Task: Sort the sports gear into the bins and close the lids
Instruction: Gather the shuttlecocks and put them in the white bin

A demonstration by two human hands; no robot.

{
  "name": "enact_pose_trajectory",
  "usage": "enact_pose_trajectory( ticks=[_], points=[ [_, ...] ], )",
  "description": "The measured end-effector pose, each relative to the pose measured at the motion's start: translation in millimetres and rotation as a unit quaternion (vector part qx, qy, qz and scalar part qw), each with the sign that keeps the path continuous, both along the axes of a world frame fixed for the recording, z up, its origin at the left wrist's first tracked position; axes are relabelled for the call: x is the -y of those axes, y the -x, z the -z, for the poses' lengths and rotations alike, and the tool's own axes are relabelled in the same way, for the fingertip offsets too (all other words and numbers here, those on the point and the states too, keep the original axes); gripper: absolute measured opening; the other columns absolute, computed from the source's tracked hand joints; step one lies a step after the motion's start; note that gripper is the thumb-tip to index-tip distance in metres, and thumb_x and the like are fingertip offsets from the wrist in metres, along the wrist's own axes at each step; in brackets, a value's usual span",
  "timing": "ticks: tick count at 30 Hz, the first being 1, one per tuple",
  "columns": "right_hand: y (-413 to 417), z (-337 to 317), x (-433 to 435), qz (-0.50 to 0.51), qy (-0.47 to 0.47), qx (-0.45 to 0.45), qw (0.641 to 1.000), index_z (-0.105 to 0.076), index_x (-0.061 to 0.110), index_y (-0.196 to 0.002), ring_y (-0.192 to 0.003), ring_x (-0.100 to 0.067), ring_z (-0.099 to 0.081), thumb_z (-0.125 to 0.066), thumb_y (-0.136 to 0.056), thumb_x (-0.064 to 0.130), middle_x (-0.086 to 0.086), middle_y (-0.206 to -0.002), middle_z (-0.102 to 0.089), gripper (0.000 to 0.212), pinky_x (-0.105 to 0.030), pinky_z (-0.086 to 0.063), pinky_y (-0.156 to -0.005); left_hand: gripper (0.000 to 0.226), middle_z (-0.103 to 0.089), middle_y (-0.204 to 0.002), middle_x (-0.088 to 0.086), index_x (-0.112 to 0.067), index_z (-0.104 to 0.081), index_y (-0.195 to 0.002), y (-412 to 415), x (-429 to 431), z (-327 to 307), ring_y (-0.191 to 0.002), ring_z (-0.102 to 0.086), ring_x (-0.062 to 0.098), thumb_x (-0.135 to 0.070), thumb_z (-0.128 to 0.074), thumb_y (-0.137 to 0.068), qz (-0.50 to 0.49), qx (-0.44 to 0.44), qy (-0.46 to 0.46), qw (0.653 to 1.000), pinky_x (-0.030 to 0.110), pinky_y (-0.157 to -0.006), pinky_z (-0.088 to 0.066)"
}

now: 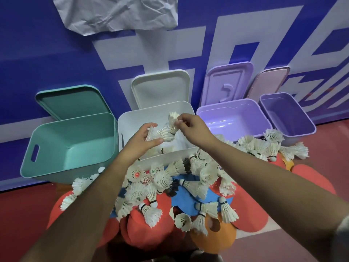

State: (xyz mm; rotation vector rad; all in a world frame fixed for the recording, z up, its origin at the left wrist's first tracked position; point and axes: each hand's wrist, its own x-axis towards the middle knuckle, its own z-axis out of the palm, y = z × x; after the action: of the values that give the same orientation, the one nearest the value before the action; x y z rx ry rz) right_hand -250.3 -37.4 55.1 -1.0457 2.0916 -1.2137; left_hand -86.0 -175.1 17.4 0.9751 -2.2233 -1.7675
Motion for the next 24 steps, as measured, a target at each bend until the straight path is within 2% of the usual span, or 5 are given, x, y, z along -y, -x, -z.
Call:
enact_pose_trajectory(
  ticks=[6,11,13,17,24],
  points=[
    [11.4,56.5,40.8,0.022,-0.074,0.049,0.996,-0.054,0.028,-0.076,-0.080,-0.028,-0.065,-0.053,-0.092,0.024,-0.005,-0.080,-0.066,0.016,-0.051,-0.055,-0.080,0.070,-0.051,-0.134,-0.008,-0.039,-0.043,-0.138,20.0,34.5,30.7,-0.117,-0.051,0.013,-0.043,-0.078,-0.077,0.038,0.111,0.080,0.990,0.026,-0.092,-0.040],
    [10.7,90.0,62.2,-0.037,-0.171,0.011,0.985,-0.057,0.020,-0.081,-0.082,-0.024,-0.058,-0.051,-0.091,0.012,-0.001,-0.085,-0.062,0.014,-0.028,-0.042,-0.073,0.080,-0.050,-0.137,0.004,-0.027,-0.042,-0.137,26.1,48.3,75.0,-0.112,-0.053,0.018,-0.038,-0.084,-0.070,0.069,0.223,0.097,0.968,0.029,-0.088,-0.047],
    [10.7,97.5,63.5,-0.070,-0.215,-0.010,0.974,-0.064,0.016,-0.089,-0.088,-0.024,-0.060,-0.053,-0.091,0.014,-0.003,-0.093,-0.066,0.011,-0.028,-0.044,-0.076,0.083,-0.046,-0.142,0.006,-0.025,-0.041,-0.141,26.0,47.7,81.7,-0.120,-0.050,0.019,-0.035,-0.084,-0.071,0.080,0.239,0.079,0.965,0.028,-0.090,-0.045],
    [6.8,87.5,46.1,-0.097,-0.236,-0.140,0.957,-0.061,0.019,-0.124,-0.113,-0.025,-0.059,-0.055,-0.089,0.030,-0.003,-0.125,-0.065,0.038,-0.037,-0.049,-0.093,0.072,-0.049,-0.140,0.003,-0.025,-0.045,-0.139,21.9,40.2,69.8,-0.124,-0.049,0.016,-0.035,-0.079,-0.077,0.063,0.196,0.120,0.971,0.027,-0.095,-0.042],
    [4.3,50.2,-28.2,-0.064,-0.139,-0.205,0.967,-0.063,0.019,-0.116,-0.101,-0.020,-0.060,-0.054,-0.090,0.034,-0.002,-0.113,-0.062,0.032,-0.035,-0.050,-0.080,0.021,-0.058,-0.102,-0.005,-0.021,-0.063,-0.108,7.6,-26.0,22.7,-0.094,-0.057,0.003,-0.024,-0.065,-0.088,0.041,0.055,0.210,0.975,0.019,-0.083,-0.044]
  ],
)
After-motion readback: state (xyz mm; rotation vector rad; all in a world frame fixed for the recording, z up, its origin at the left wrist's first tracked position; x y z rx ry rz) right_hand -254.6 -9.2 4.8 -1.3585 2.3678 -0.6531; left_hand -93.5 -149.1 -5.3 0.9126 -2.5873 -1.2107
